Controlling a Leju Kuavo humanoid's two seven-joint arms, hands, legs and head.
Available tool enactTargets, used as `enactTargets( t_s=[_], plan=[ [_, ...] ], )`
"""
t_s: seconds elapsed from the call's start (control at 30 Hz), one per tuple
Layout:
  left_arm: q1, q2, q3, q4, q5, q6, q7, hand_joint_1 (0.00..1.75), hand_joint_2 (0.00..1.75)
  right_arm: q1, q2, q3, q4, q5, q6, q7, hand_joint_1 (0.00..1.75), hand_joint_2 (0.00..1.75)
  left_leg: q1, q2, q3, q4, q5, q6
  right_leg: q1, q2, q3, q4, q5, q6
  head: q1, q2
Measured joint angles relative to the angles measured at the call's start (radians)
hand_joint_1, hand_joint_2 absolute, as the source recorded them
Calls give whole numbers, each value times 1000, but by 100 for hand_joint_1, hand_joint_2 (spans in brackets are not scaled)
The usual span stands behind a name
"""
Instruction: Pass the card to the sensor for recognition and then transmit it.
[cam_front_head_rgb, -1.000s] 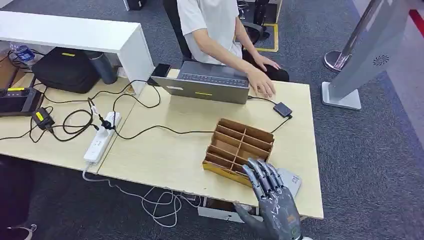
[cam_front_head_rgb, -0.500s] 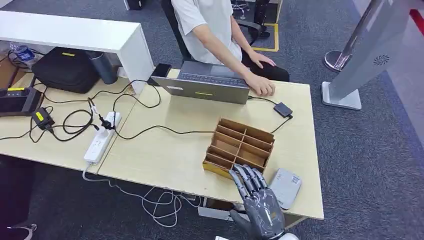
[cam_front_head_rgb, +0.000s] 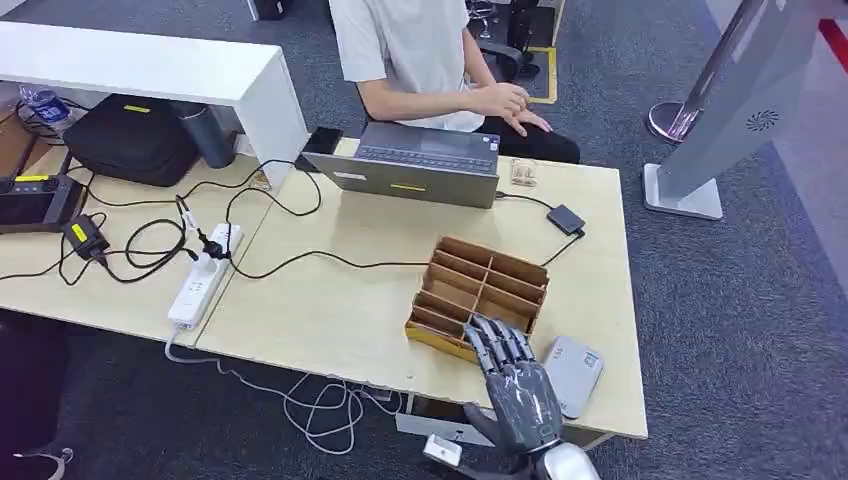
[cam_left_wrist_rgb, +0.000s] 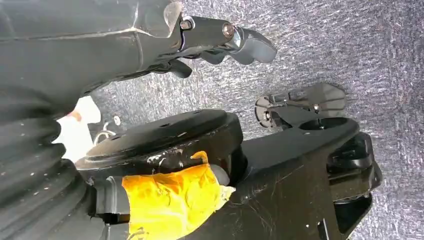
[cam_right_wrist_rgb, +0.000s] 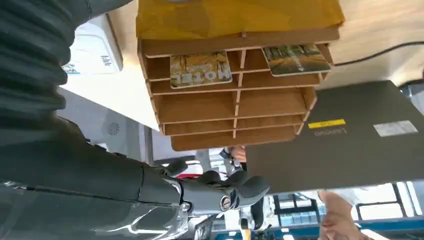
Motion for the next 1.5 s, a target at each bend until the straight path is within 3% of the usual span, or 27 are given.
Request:
enactTargets(
  t_s=[0.07, 0.17, 0.33, 0.63, 0.77, 0.87, 1.5],
  plan=[
    [-2, 0, 0, 0, -3, -2, 15, 0, 175, -18, 13, -4, 46, -10, -3, 8, 0, 175, 0, 0, 0, 0, 0, 0, 0, 0, 0, 0, 0, 0, 0, 0],
    [-33, 0, -2, 0, -9, 2, 114, 0, 175, -49, 47, -12, 115, -8, -3, 24, 0, 175, 0, 0, 0, 0, 1, 1, 0, -1, 0, 0, 0, 0, 0, 0],
    [-49, 0, -2, 0, -9, 3, 137, 0, 175, -75, 76, -20, 189, -11, -2, 31, 0, 175, 0, 0, 1, 0, 1, 0, 0, 0, 0, 0, 0, 0, 0, 0],
    [-49, 1, -6, 0, -11, 3, 137, 0, 175, -78, 98, -74, 278, -27, -12, 31, 0, 175, 0, 0, 0, 0, 0, 0, 0, 0, 0, 0, 0, 0, 0, 0],
    [-27, 3, -8, 0, -2, -3, 35, 0, 175, -66, 98, -100, 290, -27, -31, 16, 0, 175, 0, 0, 0, 0, 0, 0, 0, 1, 0, 0, 0, 0, 0, 0],
    [-10, 6, -8, 0, -1, -2, 11, 0, 175, -50, 96, -113, 284, -27, -38, 14, 0, 175, 0, 0, 0, 0, 0, 0, 0, 1, -1, 0, 0, 0, 0, 0],
    [-7, 7, -9, 0, -1, 1, 9, 0, 175, -14, 84, -148, 211, -29, -35, 19, 0, 175, 0, 0, 0, 0, 0, 0, 0, 1, -1, 0, 0, 0, 0, 0]
  ],
)
